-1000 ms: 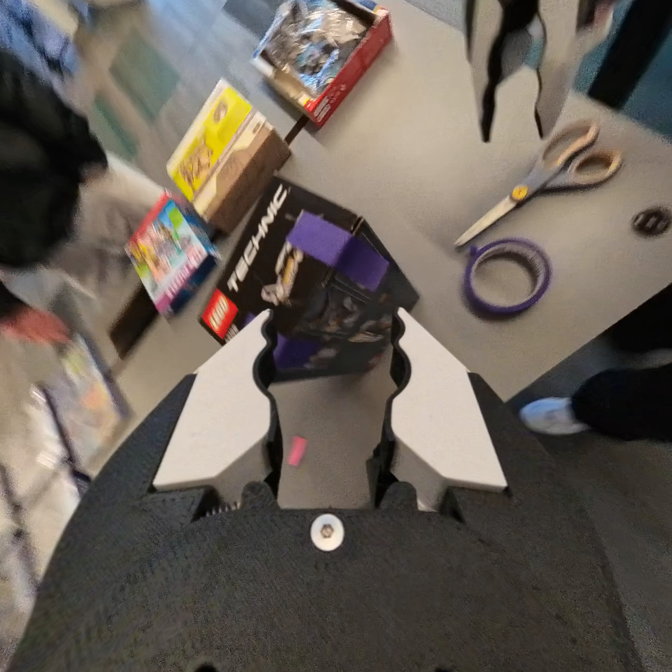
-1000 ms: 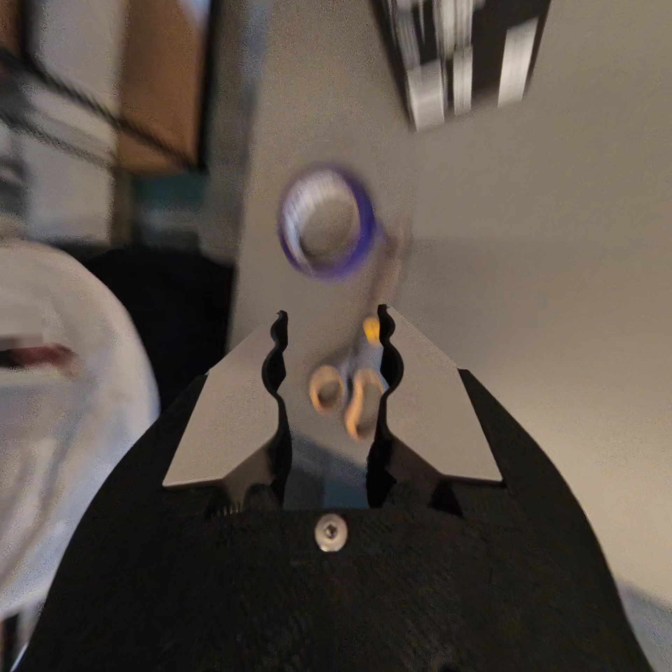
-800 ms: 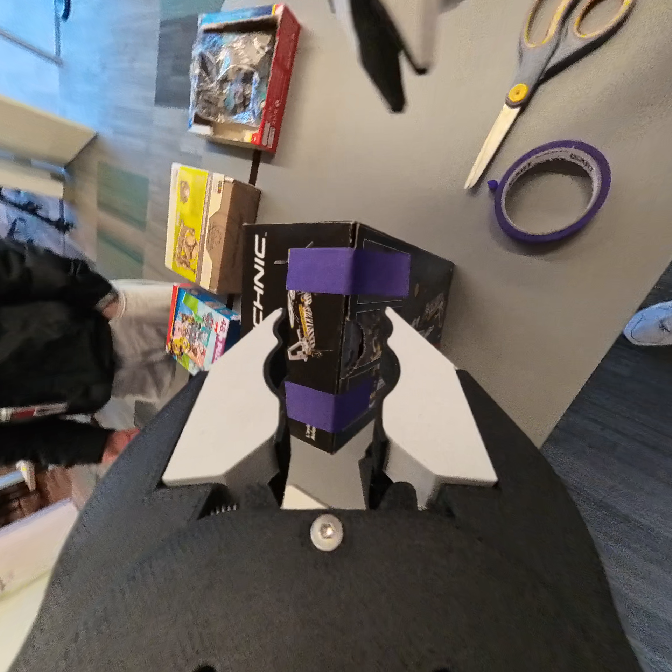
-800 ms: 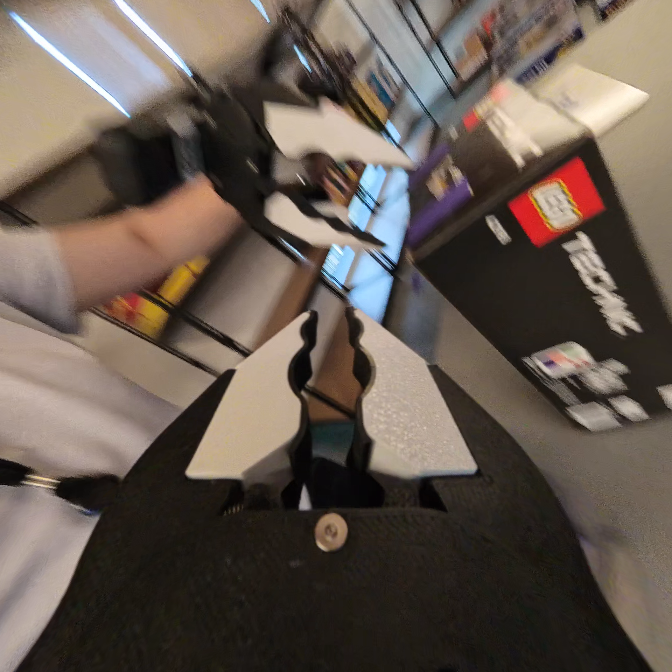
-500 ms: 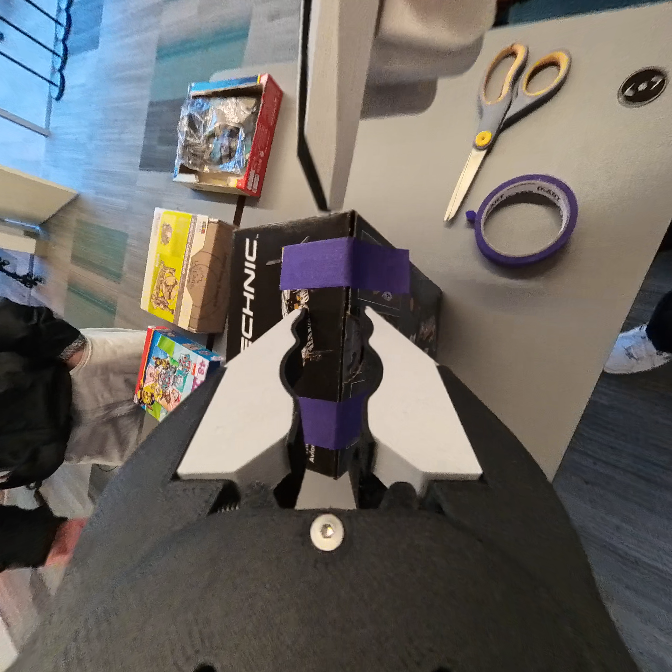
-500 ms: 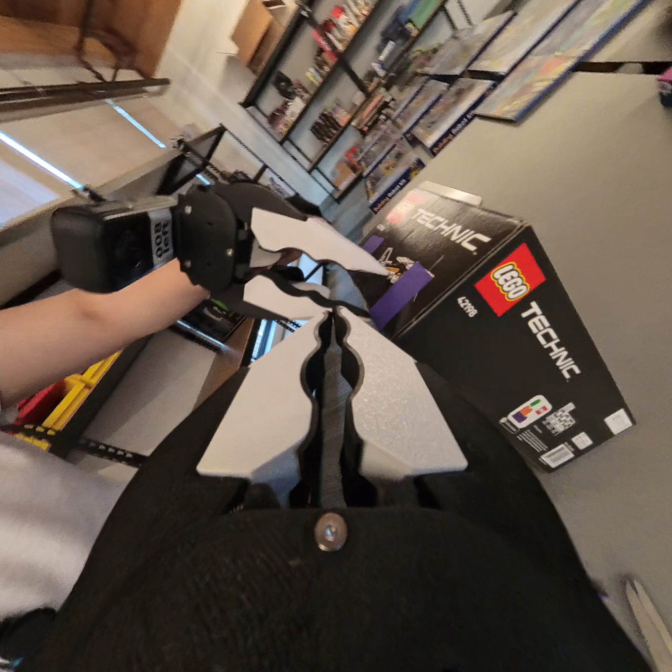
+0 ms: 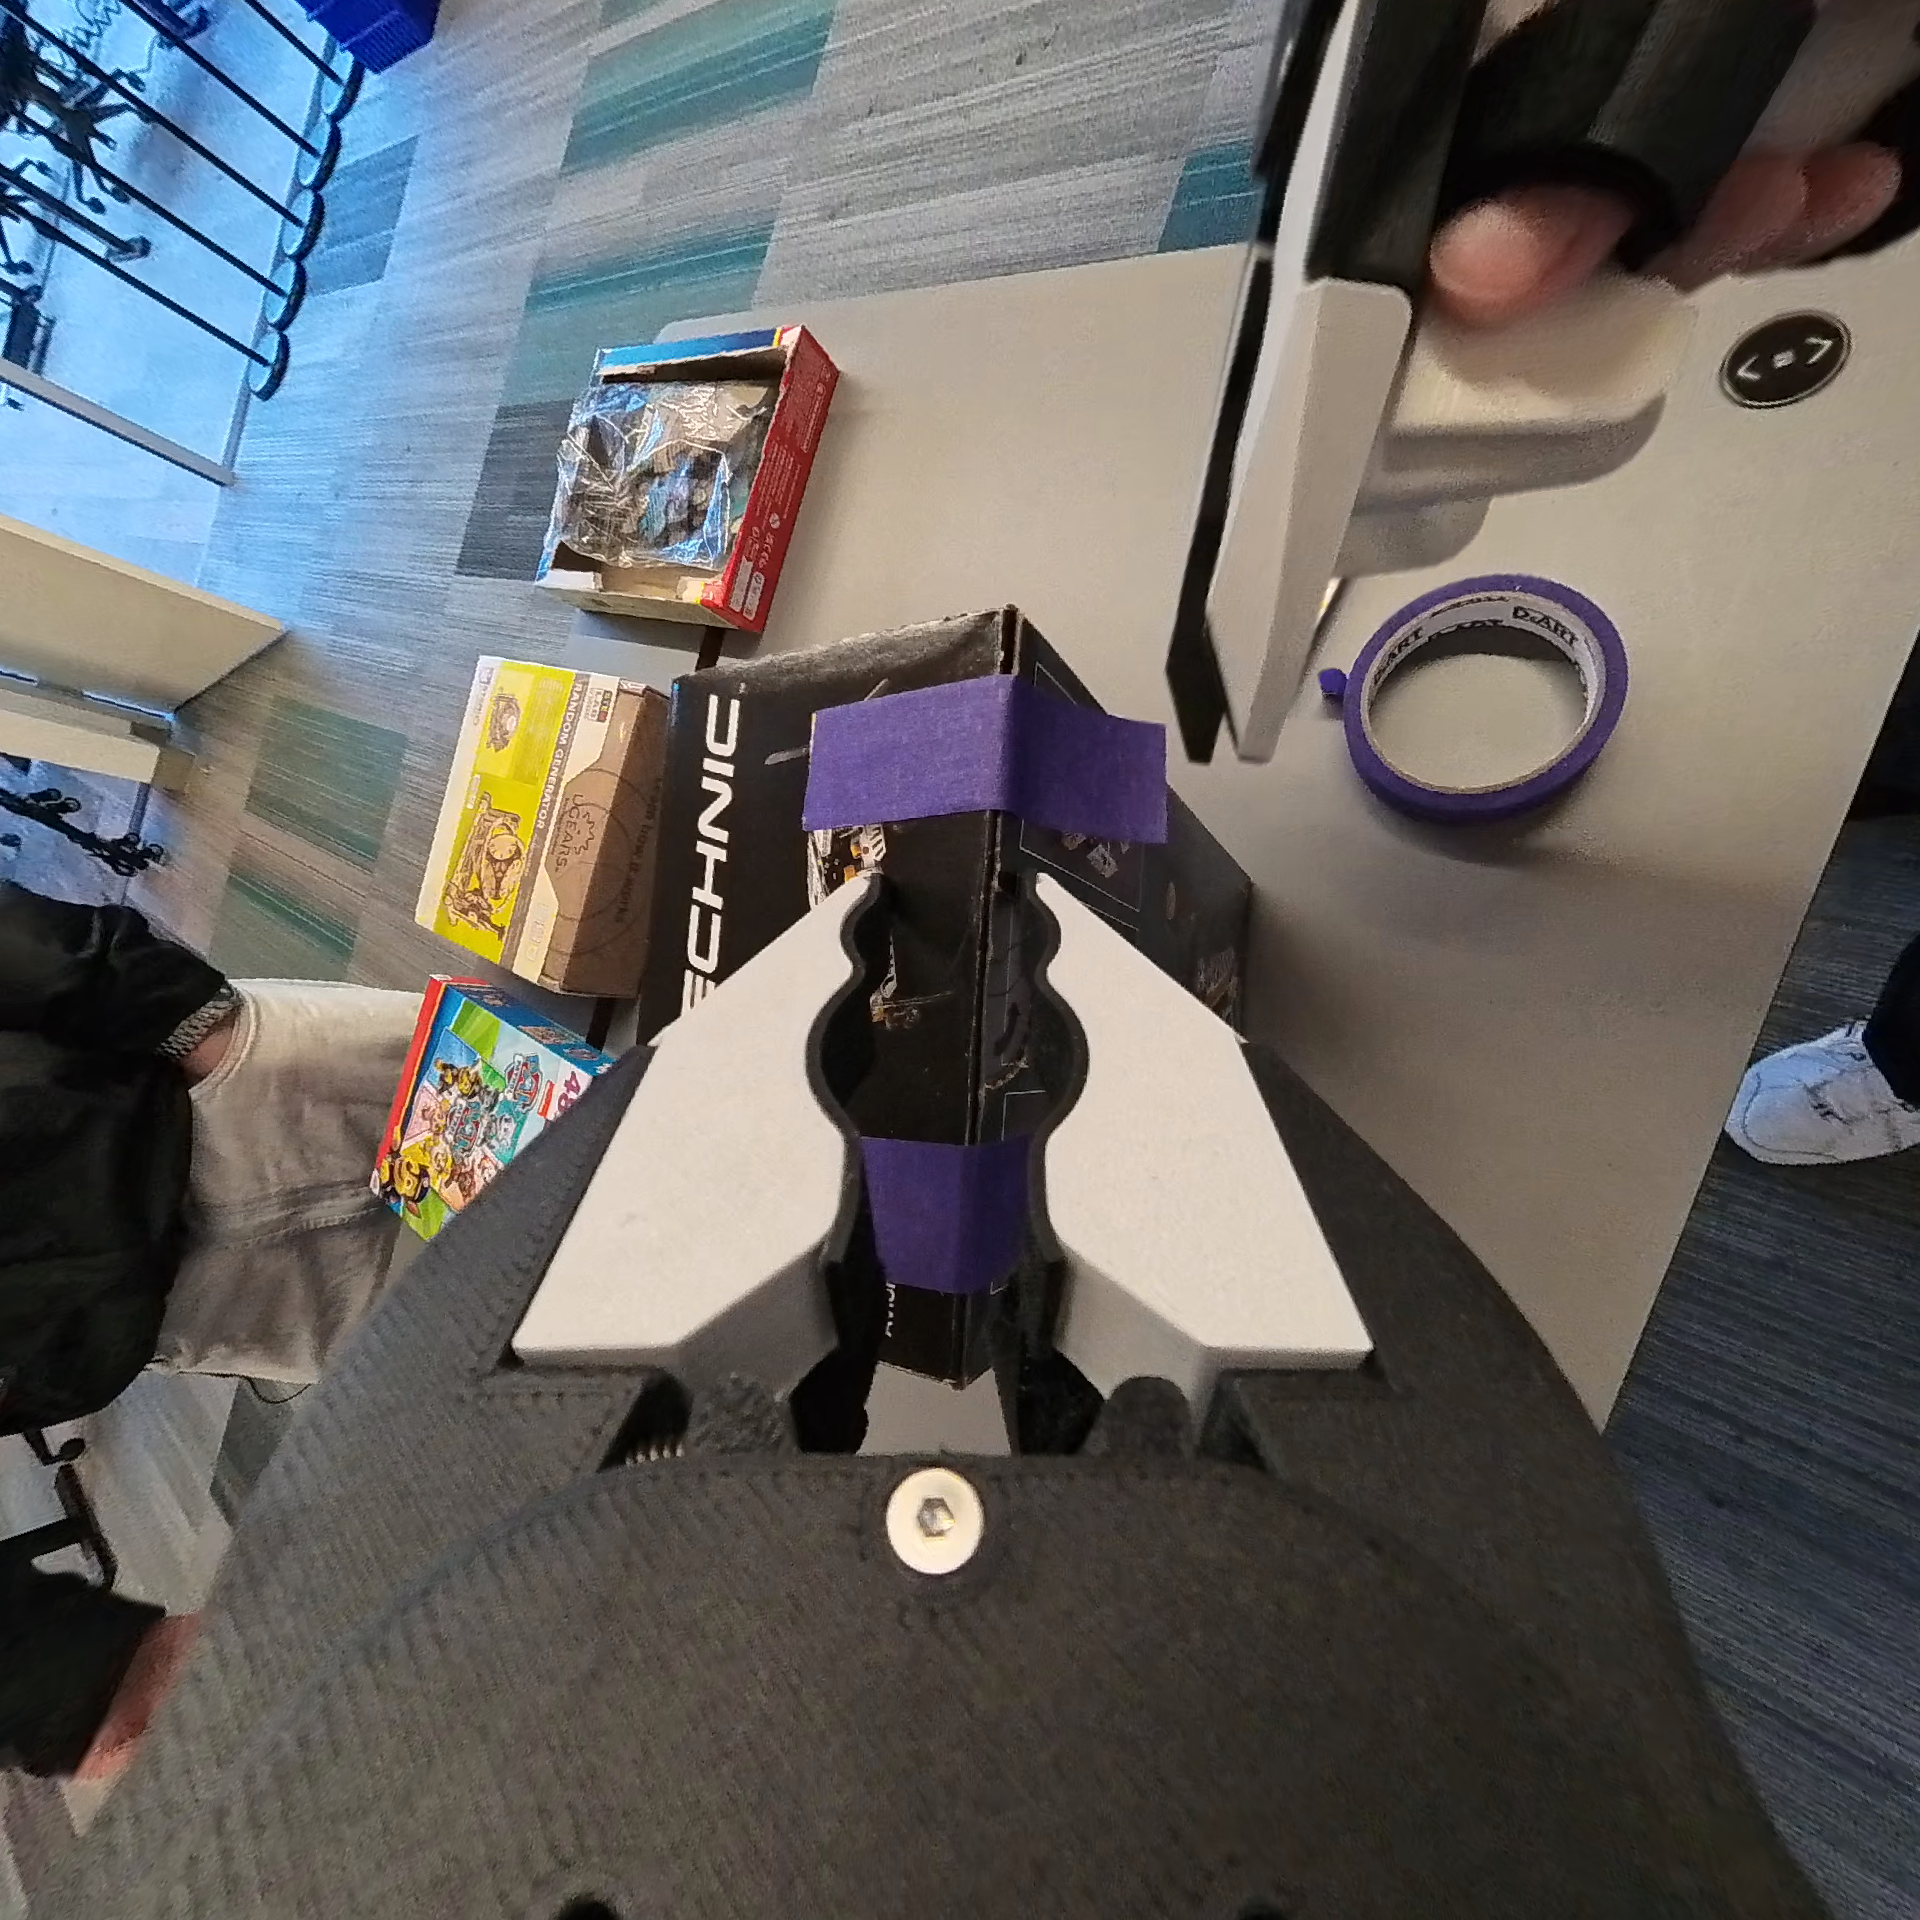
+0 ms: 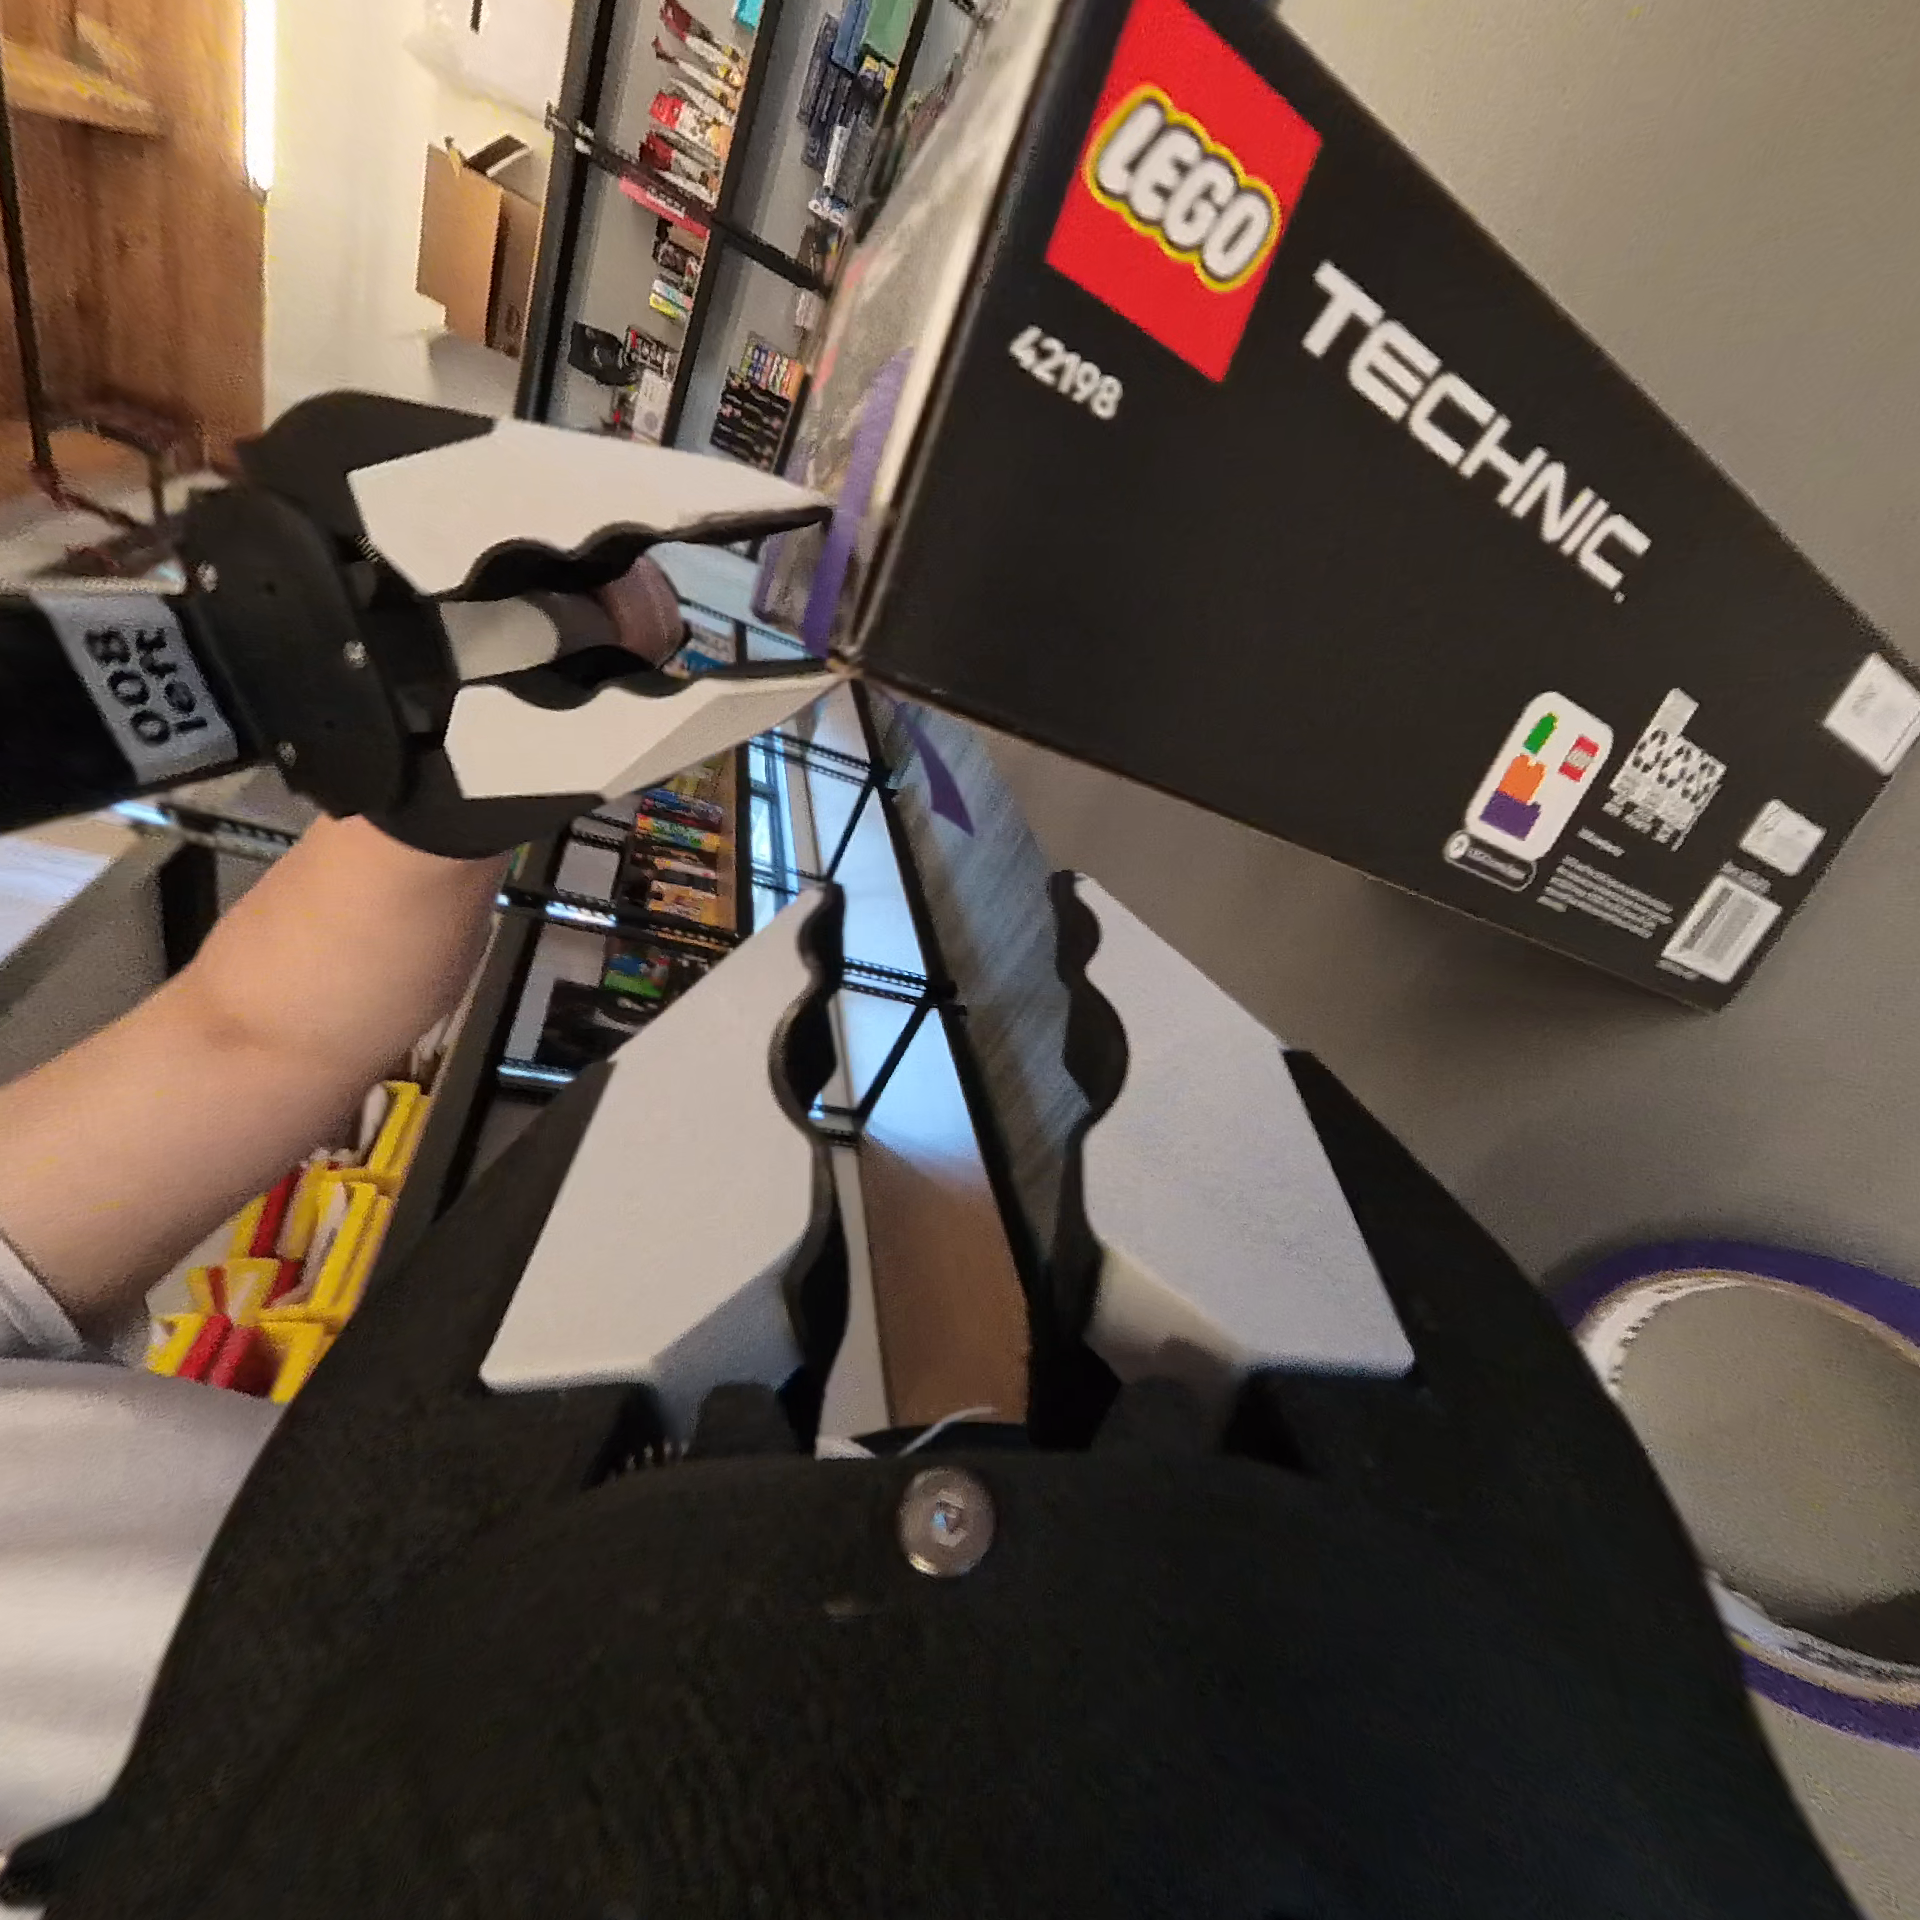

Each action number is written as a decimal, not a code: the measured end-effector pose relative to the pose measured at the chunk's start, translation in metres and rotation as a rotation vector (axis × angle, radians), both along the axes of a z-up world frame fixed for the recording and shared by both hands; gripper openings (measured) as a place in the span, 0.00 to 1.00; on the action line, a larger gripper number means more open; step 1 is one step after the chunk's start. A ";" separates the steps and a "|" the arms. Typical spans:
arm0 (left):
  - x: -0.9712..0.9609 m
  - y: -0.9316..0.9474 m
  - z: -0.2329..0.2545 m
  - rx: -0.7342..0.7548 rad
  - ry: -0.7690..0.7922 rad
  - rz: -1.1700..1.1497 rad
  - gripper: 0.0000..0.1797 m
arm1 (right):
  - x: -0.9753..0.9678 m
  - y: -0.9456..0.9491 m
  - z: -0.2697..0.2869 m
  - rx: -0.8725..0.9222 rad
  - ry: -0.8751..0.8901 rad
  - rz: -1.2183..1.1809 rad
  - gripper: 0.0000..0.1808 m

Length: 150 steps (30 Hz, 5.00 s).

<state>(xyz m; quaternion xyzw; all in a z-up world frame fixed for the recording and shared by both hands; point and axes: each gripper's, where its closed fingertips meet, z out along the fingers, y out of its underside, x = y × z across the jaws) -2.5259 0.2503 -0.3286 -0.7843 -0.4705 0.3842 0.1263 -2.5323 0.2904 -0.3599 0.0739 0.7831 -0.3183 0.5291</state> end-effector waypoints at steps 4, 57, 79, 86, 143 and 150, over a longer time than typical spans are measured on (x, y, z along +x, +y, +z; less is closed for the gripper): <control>0.000 0.000 0.000 -0.012 -0.007 -0.006 0.13 | 0.003 -0.009 -0.004 0.038 -0.039 -0.053 0.27; 0.000 0.000 0.000 -0.010 0.025 -0.019 0.12 | -0.003 -0.019 -0.047 0.369 -0.007 -0.177 0.08; 0.001 -0.002 0.000 -0.006 0.064 -0.037 0.11 | 0.010 -0.045 -0.022 0.043 -0.070 -0.198 0.00; 0.001 -0.001 0.000 -0.008 0.070 -0.049 0.11 | 0.018 -0.033 0.030 -0.192 -0.131 -0.115 0.00; 0.126 0.036 -0.027 0.577 0.760 1.087 0.44 | 0.028 -0.090 -0.037 -0.871 0.453 0.649 0.76; 0.056 -0.021 -0.059 0.766 0.633 0.736 0.77 | 0.021 -0.050 -0.052 -0.883 0.473 0.958 0.76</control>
